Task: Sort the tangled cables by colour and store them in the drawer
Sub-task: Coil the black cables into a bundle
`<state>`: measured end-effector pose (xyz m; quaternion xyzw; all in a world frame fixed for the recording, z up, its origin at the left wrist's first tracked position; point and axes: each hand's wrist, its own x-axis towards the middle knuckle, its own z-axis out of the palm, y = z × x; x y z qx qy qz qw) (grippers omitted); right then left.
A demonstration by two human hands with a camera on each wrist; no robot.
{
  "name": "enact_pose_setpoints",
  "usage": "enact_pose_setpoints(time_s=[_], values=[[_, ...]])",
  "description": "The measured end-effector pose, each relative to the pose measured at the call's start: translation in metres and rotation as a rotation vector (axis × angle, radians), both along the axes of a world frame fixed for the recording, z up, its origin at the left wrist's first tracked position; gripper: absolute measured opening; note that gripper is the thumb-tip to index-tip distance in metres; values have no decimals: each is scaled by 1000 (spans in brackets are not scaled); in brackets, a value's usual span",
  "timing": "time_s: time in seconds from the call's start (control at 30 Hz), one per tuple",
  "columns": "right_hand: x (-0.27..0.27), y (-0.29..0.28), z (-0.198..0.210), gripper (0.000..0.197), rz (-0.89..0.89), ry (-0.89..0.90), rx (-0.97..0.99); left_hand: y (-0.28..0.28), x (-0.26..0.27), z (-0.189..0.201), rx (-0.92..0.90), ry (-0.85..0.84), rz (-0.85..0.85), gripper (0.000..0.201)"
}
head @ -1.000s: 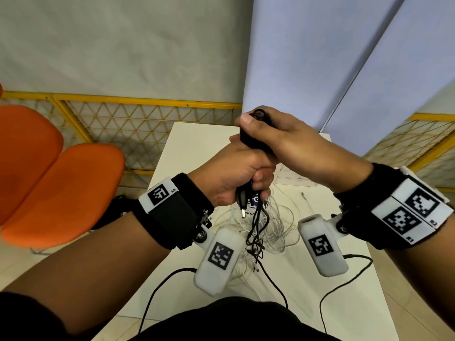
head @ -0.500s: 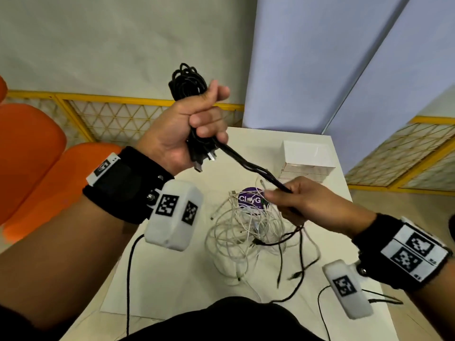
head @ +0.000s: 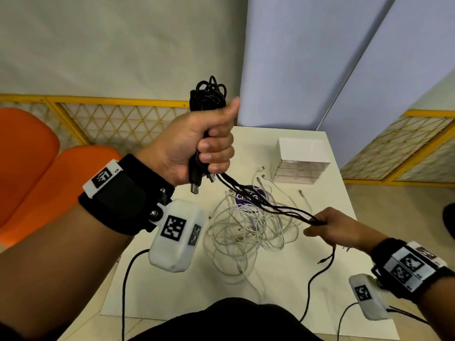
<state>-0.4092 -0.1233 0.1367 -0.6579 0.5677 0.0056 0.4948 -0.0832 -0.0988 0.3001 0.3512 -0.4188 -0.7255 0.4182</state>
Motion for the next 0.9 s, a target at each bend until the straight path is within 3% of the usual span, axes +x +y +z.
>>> enact_pose_setpoints(time_s=[0.1,0.13,0.2,0.27,0.33,0.43,0.47,0.5,0.57,0.63,0.77,0.9], values=[[17,1,11,21,136,-10,-50,-3,-11,-2,1,-39,16,54],[25,0,17,30,177,-34,-59,-4,-14,-3,5,-44,21,55],[44,1,34,68,233,-112,-76,-6,-23,-7,19,-50,24,57],[68,4,57,80,236,-291,-75,-8,-31,-11,36,-49,30,59],[95,10,81,69,185,-501,-22,-9,-38,-14,54,-30,41,60],[127,18,102,30,133,-668,-14,-12,-41,-13,70,3,60,60],[134,21,107,13,136,-659,-22,-14,-39,-12,74,4,63,60],[138,22,107,12,137,-665,-12,-15,-37,-11,80,4,62,60],[141,22,107,35,138,-664,31,-17,-29,-9,108,3,52,59],[138,21,108,45,137,-599,3,-17,-19,-10,118,-23,50,55],[127,15,114,49,259,-435,-94,-16,-7,-16,84,-112,66,40],[115,6,129,50,394,-232,-259,-16,-5,-19,74,-198,90,39]])
